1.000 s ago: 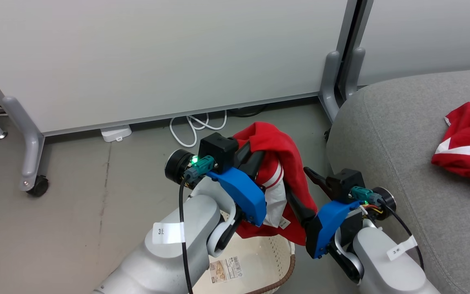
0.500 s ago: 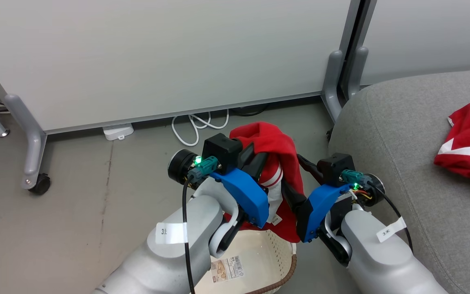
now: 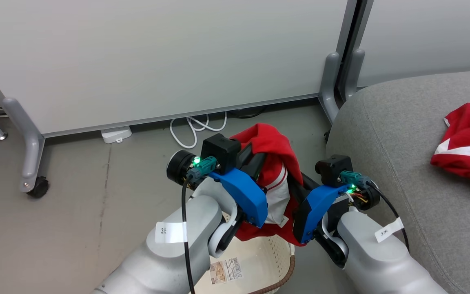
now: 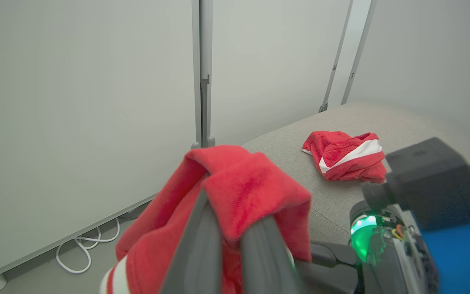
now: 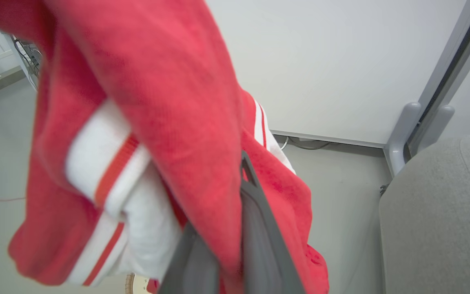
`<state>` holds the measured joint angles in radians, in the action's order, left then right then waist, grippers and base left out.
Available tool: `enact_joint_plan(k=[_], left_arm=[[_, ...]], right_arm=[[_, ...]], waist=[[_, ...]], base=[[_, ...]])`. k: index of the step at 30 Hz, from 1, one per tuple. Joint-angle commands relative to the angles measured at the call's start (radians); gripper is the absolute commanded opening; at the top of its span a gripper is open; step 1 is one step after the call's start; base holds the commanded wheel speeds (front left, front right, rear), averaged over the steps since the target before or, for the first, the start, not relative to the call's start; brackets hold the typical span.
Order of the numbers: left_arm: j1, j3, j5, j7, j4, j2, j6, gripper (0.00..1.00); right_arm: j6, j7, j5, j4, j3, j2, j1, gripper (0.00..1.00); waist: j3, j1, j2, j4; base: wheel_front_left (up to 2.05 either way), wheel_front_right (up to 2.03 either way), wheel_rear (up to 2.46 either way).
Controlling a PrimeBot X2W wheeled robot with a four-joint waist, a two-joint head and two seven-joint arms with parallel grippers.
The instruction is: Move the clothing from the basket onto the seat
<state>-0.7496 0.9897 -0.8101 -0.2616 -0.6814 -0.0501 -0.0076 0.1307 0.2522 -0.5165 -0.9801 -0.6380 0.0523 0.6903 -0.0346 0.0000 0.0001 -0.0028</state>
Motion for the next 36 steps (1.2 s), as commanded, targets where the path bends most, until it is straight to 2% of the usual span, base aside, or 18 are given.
enact_joint_plan(k=[1, 14, 15, 16, 18, 36], left_arm=[[-0.006, -0.005, 0.003, -0.005, 0.000, -0.001, 0.005, 0.00], [0.008, -0.014, 0.013, -0.005, -0.003, -0.001, 0.000, 0.00], [0.009, -0.014, 0.014, -0.005, -0.003, -0.001, 0.001, 0.05], [0.010, -0.015, 0.015, -0.005, -0.003, -0.001, 0.001, 0.29], [0.011, -0.018, 0.017, -0.005, -0.002, -0.001, 0.001, 1.00], [0.028, -0.035, 0.038, -0.005, -0.004, -0.001, 0.003, 1.00]], right_arm=[[0.000, 0.006, -0.007, -0.003, -0.004, -0.003, 0.017, 0.00], [0.000, 0.013, -0.052, -0.026, -0.050, -0.003, 0.025, 0.00], [0.000, 0.013, -0.052, -0.028, -0.052, -0.003, 0.026, 0.00], [0.000, 0.014, -0.052, -0.030, -0.054, -0.003, 0.026, 0.00], [0.000, 0.014, -0.053, -0.029, -0.053, -0.003, 0.028, 0.00], [0.000, 0.014, -0.043, -0.015, -0.032, -0.003, 0.019, 0.00]], waist=[[-0.001, 0.0000, -0.0001, -0.001], [0.004, 0.0000, -0.0001, -0.006], [0.005, 0.0000, -0.0001, -0.007], [0.005, 0.0000, -0.0001, -0.007], [0.006, 0.0000, -0.0001, -0.008], [0.012, 0.0000, -0.0001, -0.010]], base=[[0.00, 0.00, 0.00], [0.00, 0.00, 0.00], [0.00, 0.00, 0.00], [0.00, 0.00, 0.00], [0.00, 0.00, 0.00], [0.00, 0.00, 0.00]])
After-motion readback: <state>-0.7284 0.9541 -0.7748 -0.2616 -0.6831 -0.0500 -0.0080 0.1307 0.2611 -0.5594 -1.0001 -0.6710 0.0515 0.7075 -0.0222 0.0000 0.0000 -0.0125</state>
